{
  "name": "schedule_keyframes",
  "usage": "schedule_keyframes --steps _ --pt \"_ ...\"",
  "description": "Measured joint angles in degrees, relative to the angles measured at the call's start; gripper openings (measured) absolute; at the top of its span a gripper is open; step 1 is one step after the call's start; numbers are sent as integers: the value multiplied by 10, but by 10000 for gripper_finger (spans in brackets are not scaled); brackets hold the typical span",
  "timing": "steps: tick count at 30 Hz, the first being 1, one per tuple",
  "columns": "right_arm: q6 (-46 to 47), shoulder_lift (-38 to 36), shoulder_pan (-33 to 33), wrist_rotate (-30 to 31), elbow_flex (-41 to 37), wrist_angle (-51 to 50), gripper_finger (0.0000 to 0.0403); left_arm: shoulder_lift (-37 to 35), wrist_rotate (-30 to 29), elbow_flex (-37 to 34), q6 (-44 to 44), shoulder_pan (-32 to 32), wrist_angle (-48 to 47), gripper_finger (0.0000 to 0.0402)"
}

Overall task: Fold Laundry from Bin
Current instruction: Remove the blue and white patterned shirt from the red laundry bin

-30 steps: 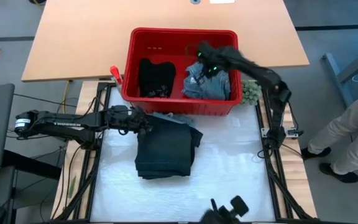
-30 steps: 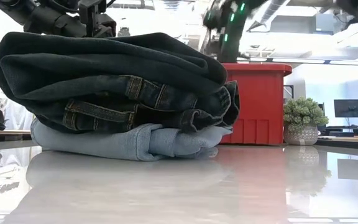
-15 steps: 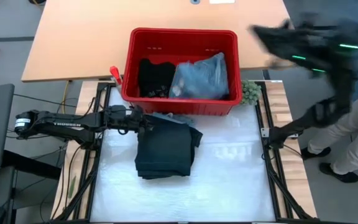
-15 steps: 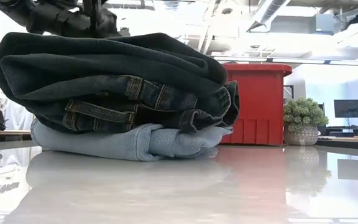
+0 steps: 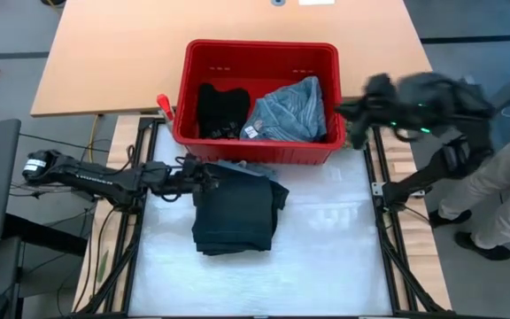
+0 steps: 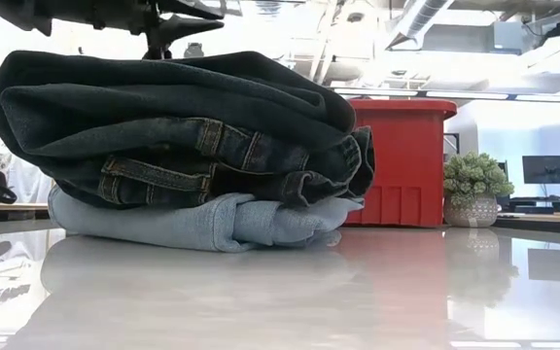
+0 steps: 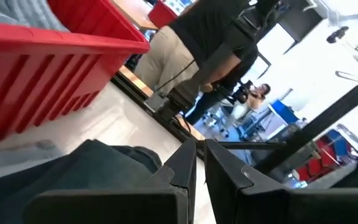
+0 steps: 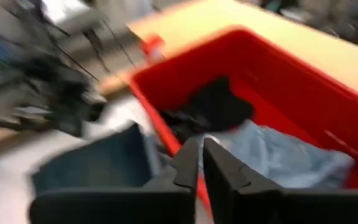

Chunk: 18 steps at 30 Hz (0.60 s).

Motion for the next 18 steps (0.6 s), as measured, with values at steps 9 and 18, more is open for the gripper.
schedule_keyframes --steps 9,18 --pt "-191 197 -240 -339 -25 5 135 0 -34 0 49 -61 -8 20" --pt "-232 397 -409 -250 -25 85 173 0 -20 0 128 -70 -85 20"
